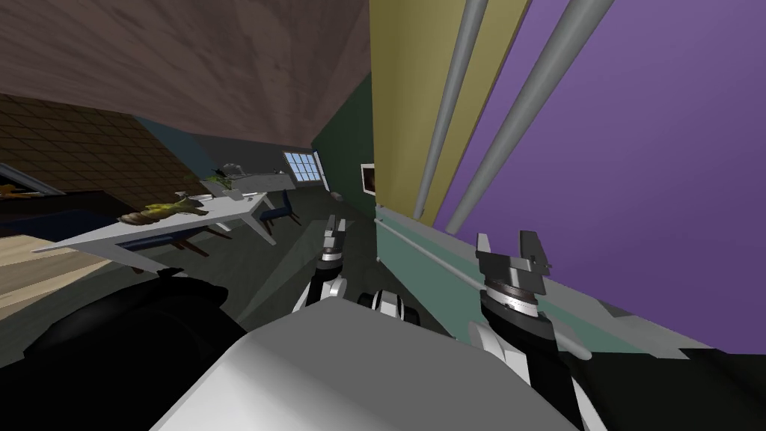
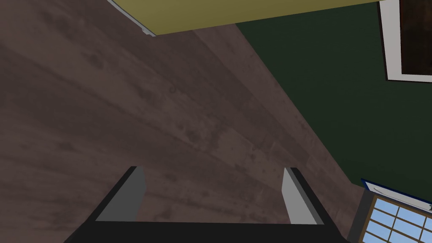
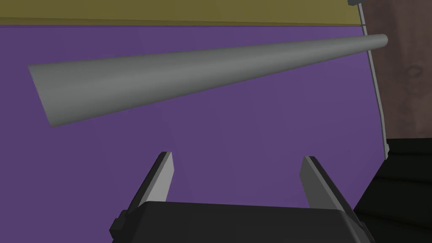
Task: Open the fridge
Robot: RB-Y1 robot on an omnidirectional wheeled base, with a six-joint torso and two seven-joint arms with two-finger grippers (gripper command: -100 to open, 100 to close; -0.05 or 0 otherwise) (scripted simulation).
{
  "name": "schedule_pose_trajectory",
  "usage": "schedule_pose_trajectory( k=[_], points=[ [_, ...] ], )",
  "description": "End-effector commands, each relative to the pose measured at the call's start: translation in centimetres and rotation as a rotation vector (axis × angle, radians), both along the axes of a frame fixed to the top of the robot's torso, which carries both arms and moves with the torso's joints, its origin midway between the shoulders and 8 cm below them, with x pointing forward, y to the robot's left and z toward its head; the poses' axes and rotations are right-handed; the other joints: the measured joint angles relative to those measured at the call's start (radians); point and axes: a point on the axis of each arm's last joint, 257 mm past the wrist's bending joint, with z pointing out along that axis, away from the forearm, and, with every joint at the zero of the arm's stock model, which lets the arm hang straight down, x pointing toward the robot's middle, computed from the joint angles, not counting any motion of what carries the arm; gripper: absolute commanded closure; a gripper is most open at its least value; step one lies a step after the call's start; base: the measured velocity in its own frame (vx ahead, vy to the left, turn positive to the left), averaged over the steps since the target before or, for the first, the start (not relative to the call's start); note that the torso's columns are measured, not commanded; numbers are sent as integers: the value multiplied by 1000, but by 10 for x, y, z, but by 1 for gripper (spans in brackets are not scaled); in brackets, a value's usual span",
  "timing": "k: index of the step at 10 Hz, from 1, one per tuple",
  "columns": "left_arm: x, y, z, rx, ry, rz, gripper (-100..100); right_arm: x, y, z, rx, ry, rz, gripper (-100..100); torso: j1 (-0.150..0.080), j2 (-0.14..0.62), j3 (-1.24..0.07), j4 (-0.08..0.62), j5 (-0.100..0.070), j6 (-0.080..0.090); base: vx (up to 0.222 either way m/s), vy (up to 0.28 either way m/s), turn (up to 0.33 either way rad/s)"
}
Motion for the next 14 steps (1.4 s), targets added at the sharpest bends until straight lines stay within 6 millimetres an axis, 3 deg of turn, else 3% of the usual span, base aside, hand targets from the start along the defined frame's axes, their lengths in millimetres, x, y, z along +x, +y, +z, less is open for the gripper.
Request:
schedule_pose_trajectory(
  k=[1,14],
  points=[
    [0,0,0,0,0,0,0,0,4,-2,-112,19,-31,-100,1,9,-20,10,0,0,50,49,-45],
    [0,0,0,0,0,0,0,-2,-4,-27,-894,99,-390,-100,5,3,-33,11,3,-7,74,86,-77]
  ],
)
